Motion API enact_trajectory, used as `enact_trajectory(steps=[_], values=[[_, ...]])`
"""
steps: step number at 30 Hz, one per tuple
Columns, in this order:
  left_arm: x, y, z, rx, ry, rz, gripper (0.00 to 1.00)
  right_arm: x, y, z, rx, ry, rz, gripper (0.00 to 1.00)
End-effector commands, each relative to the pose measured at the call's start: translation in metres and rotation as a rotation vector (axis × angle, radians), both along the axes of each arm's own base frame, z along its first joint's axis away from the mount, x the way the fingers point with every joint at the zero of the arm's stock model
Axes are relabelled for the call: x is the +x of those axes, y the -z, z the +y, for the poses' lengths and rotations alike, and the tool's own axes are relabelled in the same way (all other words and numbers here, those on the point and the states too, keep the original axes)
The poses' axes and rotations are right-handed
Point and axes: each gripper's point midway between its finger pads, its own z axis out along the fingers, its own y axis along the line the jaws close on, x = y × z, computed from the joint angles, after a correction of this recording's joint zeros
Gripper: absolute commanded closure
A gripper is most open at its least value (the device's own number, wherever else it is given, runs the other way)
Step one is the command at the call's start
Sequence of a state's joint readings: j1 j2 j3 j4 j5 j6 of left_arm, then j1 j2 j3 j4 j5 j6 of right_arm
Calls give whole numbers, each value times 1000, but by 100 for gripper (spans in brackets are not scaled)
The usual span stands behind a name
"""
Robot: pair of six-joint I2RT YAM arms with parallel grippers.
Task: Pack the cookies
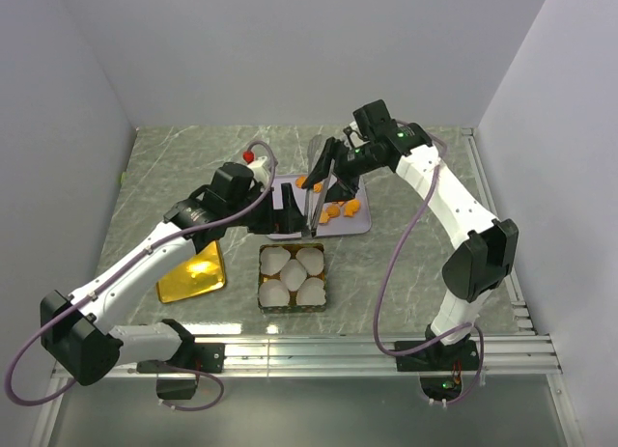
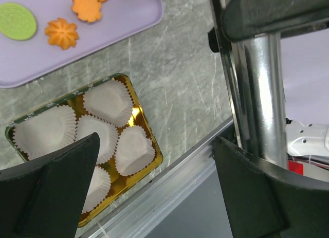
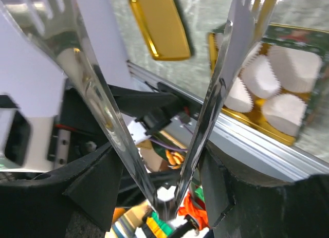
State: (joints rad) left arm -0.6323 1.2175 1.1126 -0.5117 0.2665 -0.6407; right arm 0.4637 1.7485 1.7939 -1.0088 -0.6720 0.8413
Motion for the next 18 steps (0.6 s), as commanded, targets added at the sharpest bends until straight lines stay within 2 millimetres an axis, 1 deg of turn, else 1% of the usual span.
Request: enact_trajectory(steps=[1,4,8,11,13,14,16,18], values=[[2,-32,-13,-83,36,-58,1,0,-23,20,98,-17,-35,36],[4,-41,-14,-99,27,-72,1,-1,-18,22,83,-14,-33,36],[5,-40,-14,-94,25,-70,1,-4,-13,20,74,-2,-28,36],[7,-40,-19,-109,28,-60,1,-7,-10,21,63,6,-30,36],[10,-46,-21,-117,26,-64,1,-8,-6,23,44,6,-32,36],[12,-44,-22,-110,25,-57,1,-10,-5,24,40,2,-33,36],[15,-46,-21,-103,14,-66,1,-12,-4,27,36,-1,-32,36],[14,-41,-17,-78,3,-59,1,-13,-3,25,31,2,-39,36]])
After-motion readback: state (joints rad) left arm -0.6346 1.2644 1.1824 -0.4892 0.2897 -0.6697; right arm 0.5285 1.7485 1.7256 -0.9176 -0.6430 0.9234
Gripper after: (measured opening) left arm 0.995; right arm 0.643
